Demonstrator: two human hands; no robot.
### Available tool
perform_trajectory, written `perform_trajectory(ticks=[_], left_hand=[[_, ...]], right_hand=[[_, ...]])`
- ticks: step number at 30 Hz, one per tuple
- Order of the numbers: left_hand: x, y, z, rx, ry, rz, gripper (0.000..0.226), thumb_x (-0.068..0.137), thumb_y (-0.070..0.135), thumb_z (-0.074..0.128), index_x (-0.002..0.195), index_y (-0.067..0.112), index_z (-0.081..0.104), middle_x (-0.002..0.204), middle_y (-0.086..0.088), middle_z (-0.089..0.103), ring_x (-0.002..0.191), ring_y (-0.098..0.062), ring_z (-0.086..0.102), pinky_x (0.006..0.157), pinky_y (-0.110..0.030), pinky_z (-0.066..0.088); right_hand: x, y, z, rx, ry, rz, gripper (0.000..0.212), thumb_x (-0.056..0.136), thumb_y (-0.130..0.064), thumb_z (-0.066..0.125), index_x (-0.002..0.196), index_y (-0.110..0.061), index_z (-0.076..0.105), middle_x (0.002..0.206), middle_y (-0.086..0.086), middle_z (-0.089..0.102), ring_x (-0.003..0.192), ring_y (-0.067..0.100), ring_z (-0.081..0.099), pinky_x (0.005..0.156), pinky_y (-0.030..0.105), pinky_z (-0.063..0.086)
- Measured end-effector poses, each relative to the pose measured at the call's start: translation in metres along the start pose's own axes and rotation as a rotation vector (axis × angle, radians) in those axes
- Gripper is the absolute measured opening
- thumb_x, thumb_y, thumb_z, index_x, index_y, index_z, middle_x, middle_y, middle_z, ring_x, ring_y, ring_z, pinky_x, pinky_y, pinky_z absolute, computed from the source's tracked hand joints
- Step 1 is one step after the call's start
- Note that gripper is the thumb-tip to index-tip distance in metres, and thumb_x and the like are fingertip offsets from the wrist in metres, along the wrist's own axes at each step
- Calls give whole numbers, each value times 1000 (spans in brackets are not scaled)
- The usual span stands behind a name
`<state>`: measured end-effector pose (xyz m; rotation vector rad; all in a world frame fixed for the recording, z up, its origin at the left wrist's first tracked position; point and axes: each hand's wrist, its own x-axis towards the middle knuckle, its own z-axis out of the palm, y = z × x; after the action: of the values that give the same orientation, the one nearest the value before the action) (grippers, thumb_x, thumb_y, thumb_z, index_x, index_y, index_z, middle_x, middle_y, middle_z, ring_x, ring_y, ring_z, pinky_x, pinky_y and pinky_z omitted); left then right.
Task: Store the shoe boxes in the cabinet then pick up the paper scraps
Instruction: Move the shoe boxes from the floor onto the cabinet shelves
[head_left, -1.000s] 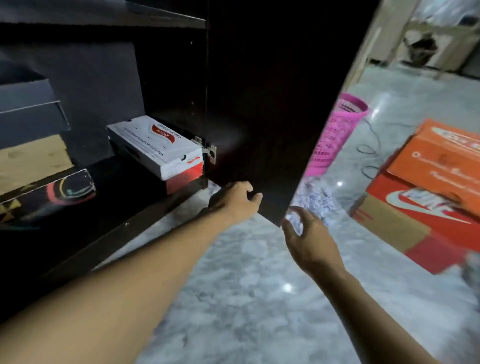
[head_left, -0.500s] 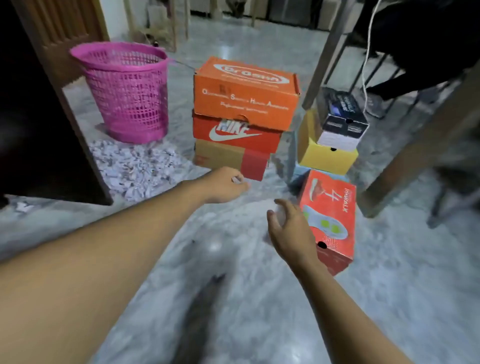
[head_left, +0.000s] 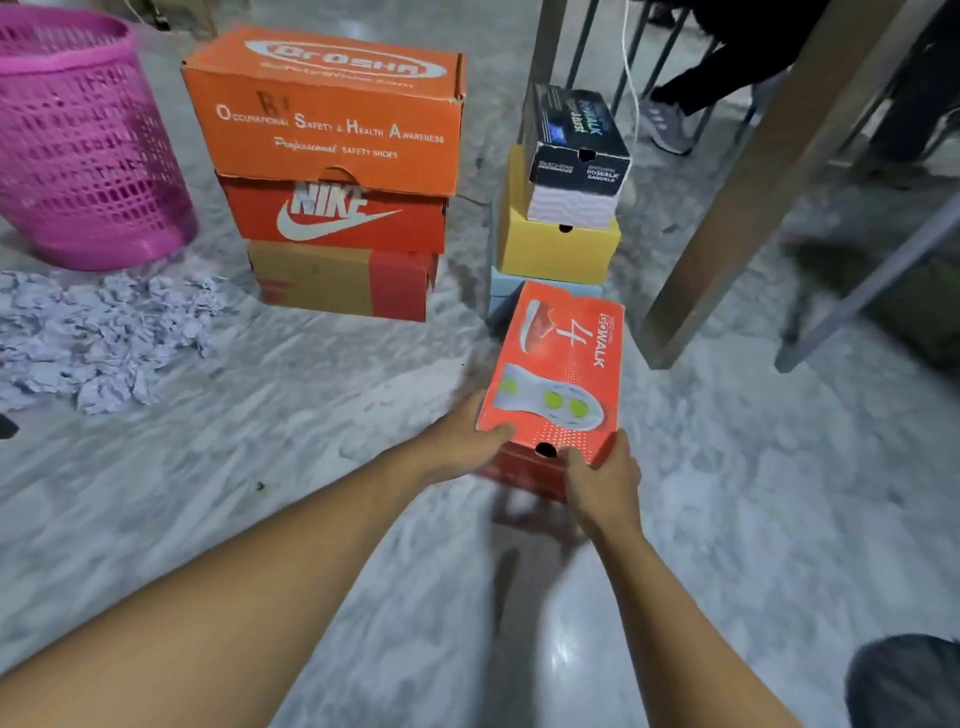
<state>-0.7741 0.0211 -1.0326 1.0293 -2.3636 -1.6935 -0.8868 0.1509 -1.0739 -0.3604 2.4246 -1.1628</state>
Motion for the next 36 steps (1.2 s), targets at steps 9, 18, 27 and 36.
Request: perform_trajectory(ticks=[9,18,27,36], left_hand=[[24,-19,-9,10,188,-268,62,79,54,63,131,21,55,112,-1,67,94,-19,68,76,-27,53],[2,-47,0,59,-16,-255,23,95,43,55,114,34,61,113,11,68,92,-4,65,74,-17,47],[-14,-45,-18,11,5,-260,33,87,49,64,113,34,52,99,18,65,86,-2,66,72,-21,52],[-72,-43,-88,52,87,-309,76,75,72,58,139,45,26,113,17,61,99,-12,65,89,-43,55]], right_hand=[[0,31,-10,114,55,136,54,90,-55,56,132,-23,50,107,0,64,97,23,63,91,39,48],[-13,59,6,577,-306,207,69,74,-68,60,127,-24,61,115,3,74,103,24,72,83,37,55],[-16,53,-2,690,-437,119,50,79,-47,66,126,-37,54,115,-1,74,102,24,72,79,40,54],[-13,-6,9,591,-742,8,46,91,-47,60,134,-34,51,123,7,70,105,31,70,83,48,54]])
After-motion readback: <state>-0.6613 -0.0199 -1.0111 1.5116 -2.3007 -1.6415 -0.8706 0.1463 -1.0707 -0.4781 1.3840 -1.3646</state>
